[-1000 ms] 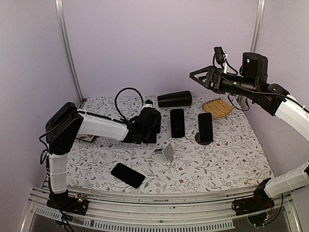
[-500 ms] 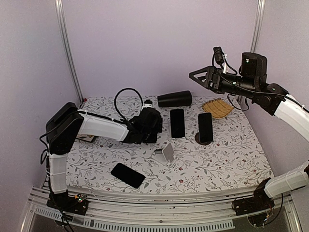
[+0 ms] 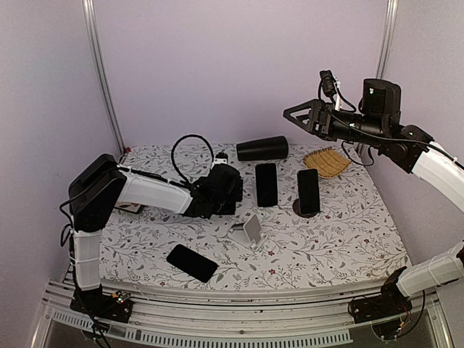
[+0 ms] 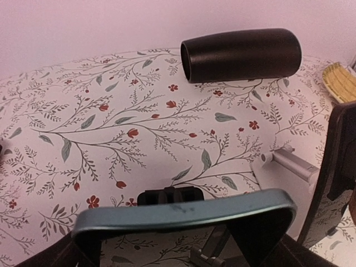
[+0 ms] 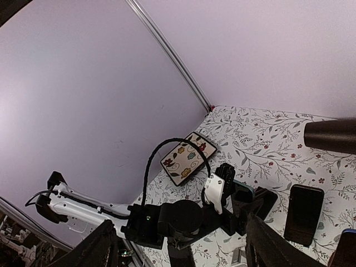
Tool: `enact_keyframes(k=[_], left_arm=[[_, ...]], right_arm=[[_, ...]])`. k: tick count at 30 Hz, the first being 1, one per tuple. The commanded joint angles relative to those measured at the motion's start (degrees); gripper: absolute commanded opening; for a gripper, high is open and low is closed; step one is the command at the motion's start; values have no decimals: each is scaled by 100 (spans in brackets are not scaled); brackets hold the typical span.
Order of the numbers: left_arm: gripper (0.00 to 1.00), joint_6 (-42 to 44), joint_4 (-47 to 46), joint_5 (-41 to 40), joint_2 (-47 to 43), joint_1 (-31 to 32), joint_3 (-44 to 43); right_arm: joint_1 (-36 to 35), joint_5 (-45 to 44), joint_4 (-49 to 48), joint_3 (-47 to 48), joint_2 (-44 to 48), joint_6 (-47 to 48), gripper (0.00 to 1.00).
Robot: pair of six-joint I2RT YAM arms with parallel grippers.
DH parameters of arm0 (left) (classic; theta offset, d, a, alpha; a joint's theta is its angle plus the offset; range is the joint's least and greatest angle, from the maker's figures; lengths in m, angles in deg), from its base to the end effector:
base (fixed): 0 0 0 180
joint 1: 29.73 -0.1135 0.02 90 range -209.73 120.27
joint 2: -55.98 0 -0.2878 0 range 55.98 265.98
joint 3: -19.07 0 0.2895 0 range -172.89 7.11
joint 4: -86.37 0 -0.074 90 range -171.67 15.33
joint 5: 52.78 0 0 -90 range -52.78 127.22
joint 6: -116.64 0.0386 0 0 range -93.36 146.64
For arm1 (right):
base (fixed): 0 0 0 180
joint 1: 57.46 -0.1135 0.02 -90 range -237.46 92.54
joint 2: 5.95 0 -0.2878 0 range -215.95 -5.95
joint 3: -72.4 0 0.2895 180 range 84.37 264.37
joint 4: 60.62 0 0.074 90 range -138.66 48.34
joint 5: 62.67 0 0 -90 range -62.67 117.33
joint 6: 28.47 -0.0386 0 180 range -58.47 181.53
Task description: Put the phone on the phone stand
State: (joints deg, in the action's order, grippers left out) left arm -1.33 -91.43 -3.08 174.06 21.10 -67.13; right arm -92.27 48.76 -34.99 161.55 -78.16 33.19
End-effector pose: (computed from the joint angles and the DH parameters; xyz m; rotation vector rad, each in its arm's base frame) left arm 0.3269 -0.3618 0.1566 0.0143 2.0139 -0.1055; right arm 0.2528 0.1929 0.4553 -0.3992 1.8058 1.1151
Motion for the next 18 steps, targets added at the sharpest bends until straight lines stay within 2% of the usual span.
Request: enact_keyframes(k=[1, 9, 14, 18], left_arm=[[96, -17, 0, 22, -330, -15, 149], [97, -48, 232, 183, -1038, -17, 315], [97, -646, 938, 305, -1681, -21, 575], [97, -1347, 1754, 438, -2328, -89, 856]], right_arm=[[26, 39, 137, 46, 38, 133, 81], [24, 85, 549, -121, 76, 494, 92], [1, -98, 998, -185, 90, 868, 93], [-358, -659, 1407, -178, 49, 1186, 93]])
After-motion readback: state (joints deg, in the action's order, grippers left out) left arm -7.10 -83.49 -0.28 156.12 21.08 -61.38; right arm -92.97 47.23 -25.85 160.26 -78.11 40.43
